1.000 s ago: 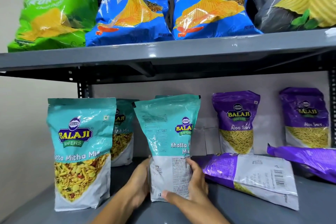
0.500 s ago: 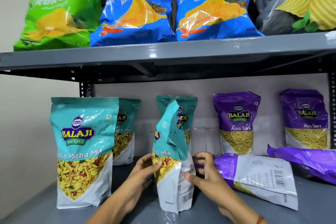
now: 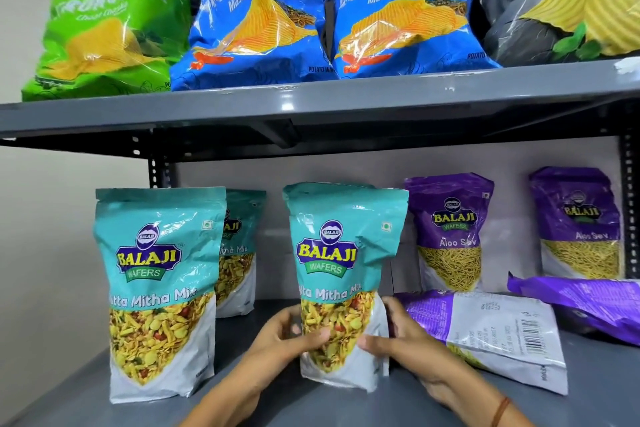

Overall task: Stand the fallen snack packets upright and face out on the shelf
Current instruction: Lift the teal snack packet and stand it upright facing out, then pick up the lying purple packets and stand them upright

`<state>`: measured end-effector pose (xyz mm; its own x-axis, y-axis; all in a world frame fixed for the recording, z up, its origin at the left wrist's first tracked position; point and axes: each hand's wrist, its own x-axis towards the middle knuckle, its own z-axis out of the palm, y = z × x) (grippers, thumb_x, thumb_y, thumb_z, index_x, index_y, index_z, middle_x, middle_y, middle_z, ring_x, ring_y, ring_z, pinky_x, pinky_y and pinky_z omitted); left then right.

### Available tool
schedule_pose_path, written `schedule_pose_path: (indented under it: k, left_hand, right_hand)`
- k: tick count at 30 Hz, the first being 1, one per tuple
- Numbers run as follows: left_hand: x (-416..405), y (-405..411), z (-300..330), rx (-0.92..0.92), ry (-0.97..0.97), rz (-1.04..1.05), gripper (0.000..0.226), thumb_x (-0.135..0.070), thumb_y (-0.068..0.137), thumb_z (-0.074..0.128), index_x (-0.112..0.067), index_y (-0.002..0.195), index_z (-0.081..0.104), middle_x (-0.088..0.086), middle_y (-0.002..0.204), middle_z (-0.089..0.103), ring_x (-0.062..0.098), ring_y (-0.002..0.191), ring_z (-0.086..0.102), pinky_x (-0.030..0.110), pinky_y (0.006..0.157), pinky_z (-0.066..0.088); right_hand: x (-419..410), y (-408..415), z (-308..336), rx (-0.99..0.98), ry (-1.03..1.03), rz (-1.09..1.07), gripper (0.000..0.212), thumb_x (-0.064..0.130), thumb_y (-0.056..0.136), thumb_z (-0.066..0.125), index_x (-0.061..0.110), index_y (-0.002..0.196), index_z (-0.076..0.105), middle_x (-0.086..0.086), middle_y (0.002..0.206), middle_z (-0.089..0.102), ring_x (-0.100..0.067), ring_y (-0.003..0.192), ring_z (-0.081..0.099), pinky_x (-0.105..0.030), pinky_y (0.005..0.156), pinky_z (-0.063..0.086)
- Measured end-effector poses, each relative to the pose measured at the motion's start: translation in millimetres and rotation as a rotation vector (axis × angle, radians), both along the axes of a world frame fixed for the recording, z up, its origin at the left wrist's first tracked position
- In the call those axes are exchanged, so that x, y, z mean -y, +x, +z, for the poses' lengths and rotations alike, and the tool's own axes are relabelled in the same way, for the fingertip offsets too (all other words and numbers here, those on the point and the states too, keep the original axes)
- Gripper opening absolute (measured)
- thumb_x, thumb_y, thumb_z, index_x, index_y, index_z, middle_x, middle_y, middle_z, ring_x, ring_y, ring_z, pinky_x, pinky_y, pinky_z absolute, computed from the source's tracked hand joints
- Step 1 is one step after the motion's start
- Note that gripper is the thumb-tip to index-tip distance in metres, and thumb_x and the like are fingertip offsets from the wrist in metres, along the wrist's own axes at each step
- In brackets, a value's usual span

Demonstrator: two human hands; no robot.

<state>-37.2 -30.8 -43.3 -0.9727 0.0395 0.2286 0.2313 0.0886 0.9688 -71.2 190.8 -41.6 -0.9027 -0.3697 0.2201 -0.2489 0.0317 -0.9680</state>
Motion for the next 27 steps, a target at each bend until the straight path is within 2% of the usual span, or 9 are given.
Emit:
schedule_pose_path:
  k: [5,11,13,16,19,21,24,26,27]
  left_hand:
    - [1.7,-7.3,-6.4,-0.066,-0.061,0.072,0.087,-0.041,0.039,0.094,-0.021,0.113,0.053,-0.003,0.119,0.067,0.011,0.116,0.06,0.026,0.095,0.048]
    - [-2.1,-6.1,-12.7,-0.134,-0.056,0.128,0.09,-0.042,0.033,0.091,-0.02,0.11,0.05,-0.002,0.113,0.066,0.006,0.104,0.063,0.013,0.074,0.049]
    - [-8.5,-1.8,-11.3,-0.163,-0.037,0.161,0.091,-0.046,0.027,0.089,-0.024,0.107,0.052,-0.003,0.114,0.063,0.007,0.106,0.061,0.013,0.075,0.046]
    - [-29.2,12.8,-9.3,-0.393,-0.018,0.436,0.088,-0.056,0.028,0.085,-0.032,0.107,0.054,-0.005,0.119,0.055,0.004,0.109,0.055,0.023,0.091,0.041]
    - [-72.0,37.0,3.7,-0.624,0.134,0.483,0.064,-0.044,0.04,0.082,-0.036,0.099,0.058,-0.009,0.109,0.061,-0.001,0.099,0.061,0.014,0.086,0.049]
    - [-104.2,44.3,9.8,-0.564,0.321,0.344,0.058,-0.036,0.036,0.081,-0.034,0.091,0.06,-0.009,0.098,0.067,-0.004,0.085,0.065,0.008,0.075,0.052]
    - [-149.6,40.3,10.5,-0.364,0.469,0.187,0.076,-0.033,0.021,0.083,-0.023,0.093,0.06,-0.004,0.1,0.066,-0.004,0.084,0.063,0.005,0.07,0.051]
    - [-175.6,31.0,7.5,-0.135,0.523,0.109,0.098,-0.03,0.008,0.095,-0.02,0.099,0.061,0.001,0.105,0.065,0.006,0.091,0.06,0.018,0.084,0.051]
    - [-182.0,24.9,1.6,-0.037,0.519,0.044,0.097,-0.022,0.018,0.1,-0.015,0.106,0.061,0.006,0.109,0.064,0.01,0.092,0.058,0.026,0.087,0.047]
  right_hand:
    - [1.9,-8.9,-1.3,-0.043,0.079,-0.072,0.039,0.007,0.084,0.07,0.03,0.111,0.055,0.006,0.115,0.071,-0.013,0.111,0.065,-0.039,0.103,0.05]
    - [2.7,-8.7,4.1,-0.019,0.128,-0.036,0.029,0.006,0.09,0.063,0.025,0.109,0.053,0.006,0.113,0.068,0.0,0.101,0.063,-0.01,0.073,0.051]
    - [0.9,-6.8,4.2,-0.02,0.129,-0.044,0.03,0.006,0.089,0.064,0.025,0.11,0.054,0.004,0.115,0.068,-0.001,0.1,0.063,-0.011,0.074,0.051]
    - [-3.6,3.1,8.0,-0.063,0.124,-0.085,0.036,0.011,0.086,0.068,0.023,0.117,0.055,0.002,0.112,0.068,-0.007,0.095,0.066,-0.016,0.08,0.051]
    - [-20.9,12.3,25.1,-0.154,0.061,-0.207,0.045,0.02,0.082,0.073,0.029,0.121,0.054,0.003,0.115,0.065,-0.014,0.103,0.065,-0.024,0.086,0.051]
    - [-43.1,11.5,40.8,-0.272,0.035,-0.322,0.041,0.024,0.08,0.076,0.035,0.115,0.058,0.003,0.11,0.066,-0.016,0.1,0.066,-0.027,0.083,0.051]
    - [-89.2,-2.6,62.7,-0.435,0.14,-0.498,0.026,0.029,0.079,0.073,0.043,0.098,0.062,0.004,0.096,0.07,-0.016,0.09,0.068,-0.027,0.083,0.052]
    - [-123.6,-20.5,74.8,-0.46,0.306,-0.543,0.018,0.025,0.086,0.065,0.042,0.092,0.061,0.003,0.092,0.072,-0.016,0.09,0.068,-0.027,0.082,0.05]
    - [-140.8,-31.0,78.5,-0.447,0.464,-0.538,0.015,0.027,0.09,0.06,0.041,0.095,0.06,0.003,0.097,0.072,-0.017,0.096,0.067,-0.029,0.085,0.048]
